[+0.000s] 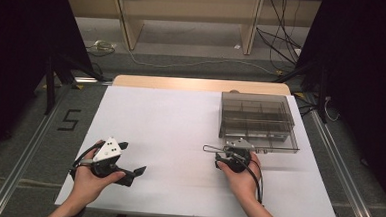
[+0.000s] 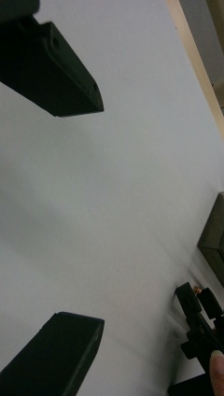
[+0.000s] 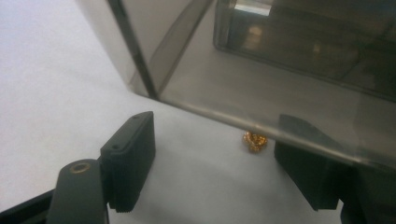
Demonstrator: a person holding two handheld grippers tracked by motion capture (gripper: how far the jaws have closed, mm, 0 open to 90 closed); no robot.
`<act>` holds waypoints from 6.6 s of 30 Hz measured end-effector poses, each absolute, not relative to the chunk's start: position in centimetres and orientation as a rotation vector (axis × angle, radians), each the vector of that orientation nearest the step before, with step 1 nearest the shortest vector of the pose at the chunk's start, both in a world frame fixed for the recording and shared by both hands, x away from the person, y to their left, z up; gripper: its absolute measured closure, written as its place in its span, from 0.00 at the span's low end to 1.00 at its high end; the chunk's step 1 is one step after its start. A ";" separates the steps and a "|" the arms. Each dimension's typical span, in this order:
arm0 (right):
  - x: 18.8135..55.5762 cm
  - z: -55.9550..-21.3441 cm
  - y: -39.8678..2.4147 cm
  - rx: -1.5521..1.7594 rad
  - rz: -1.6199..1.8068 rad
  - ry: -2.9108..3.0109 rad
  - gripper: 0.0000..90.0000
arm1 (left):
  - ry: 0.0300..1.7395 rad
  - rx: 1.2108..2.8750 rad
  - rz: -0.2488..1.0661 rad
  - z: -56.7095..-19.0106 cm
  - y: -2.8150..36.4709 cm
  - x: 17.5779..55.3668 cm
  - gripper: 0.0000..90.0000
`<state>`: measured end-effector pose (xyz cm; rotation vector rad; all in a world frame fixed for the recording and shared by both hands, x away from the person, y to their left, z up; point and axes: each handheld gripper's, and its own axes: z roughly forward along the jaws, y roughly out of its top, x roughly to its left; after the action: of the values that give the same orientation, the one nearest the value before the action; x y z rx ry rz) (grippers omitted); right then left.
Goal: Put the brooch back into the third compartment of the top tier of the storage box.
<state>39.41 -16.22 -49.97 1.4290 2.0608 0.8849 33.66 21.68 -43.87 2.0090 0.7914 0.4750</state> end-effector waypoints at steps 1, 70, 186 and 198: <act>39.4 -50.0 -16.2 1.432 0.885 2.064 0.33 | 0.792 2.009 0.473 -43.9 21.6 33.7 0.00; 39.6 -49.9 -14.2 1.326 0.938 2.117 0.67 | 0.780 2.014 0.468 -43.8 21.7 33.5 0.00; 33.6 -45.3 -21.7 1.113 1.277 2.211 0.87 | 0.793 2.019 0.480 -43.9 22.0 33.3 0.00; 33.4 -45.1 -22.3 1.127 1.285 2.194 0.87 | 0.792 2.019 0.481 -43.9 22.0 33.3 0.00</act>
<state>33.39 -22.34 -45.10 1.1268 2.1938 1.2850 33.34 21.98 -43.92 2.0194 0.7918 0.4810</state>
